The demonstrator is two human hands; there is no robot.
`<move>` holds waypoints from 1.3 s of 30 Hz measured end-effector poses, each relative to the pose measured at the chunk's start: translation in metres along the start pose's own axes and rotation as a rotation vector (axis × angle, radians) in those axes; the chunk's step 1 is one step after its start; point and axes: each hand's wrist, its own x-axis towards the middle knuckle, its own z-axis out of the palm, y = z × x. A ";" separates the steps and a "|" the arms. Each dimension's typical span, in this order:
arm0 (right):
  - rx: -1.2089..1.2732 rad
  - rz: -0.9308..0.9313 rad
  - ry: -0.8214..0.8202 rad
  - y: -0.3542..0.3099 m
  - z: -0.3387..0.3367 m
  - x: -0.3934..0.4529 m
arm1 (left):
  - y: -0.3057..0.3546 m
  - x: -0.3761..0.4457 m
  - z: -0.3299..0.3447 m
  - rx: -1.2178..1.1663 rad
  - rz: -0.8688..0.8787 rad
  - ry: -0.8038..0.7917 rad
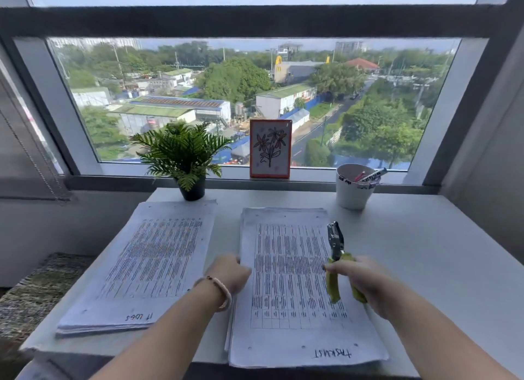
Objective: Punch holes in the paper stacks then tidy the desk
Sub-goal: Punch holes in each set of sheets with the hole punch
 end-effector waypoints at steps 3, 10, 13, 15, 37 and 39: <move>-0.011 -0.015 0.002 0.002 0.005 -0.002 | 0.001 -0.005 0.002 -0.040 0.028 0.038; 0.012 -0.030 0.036 0.006 0.013 -0.011 | -0.002 -0.009 0.012 -0.177 -0.001 0.110; 0.011 -0.051 0.045 0.006 0.013 -0.012 | -0.002 -0.011 0.014 -0.206 0.016 0.125; 0.006 -0.062 0.044 0.005 0.014 -0.013 | -0.001 -0.012 0.014 -0.239 0.018 0.121; 0.032 -0.091 0.044 0.014 0.013 -0.011 | 0.016 -0.033 0.014 -0.216 -0.029 0.163; 0.017 -0.107 0.049 0.016 0.013 -0.010 | 0.017 -0.036 0.015 -0.207 -0.020 0.149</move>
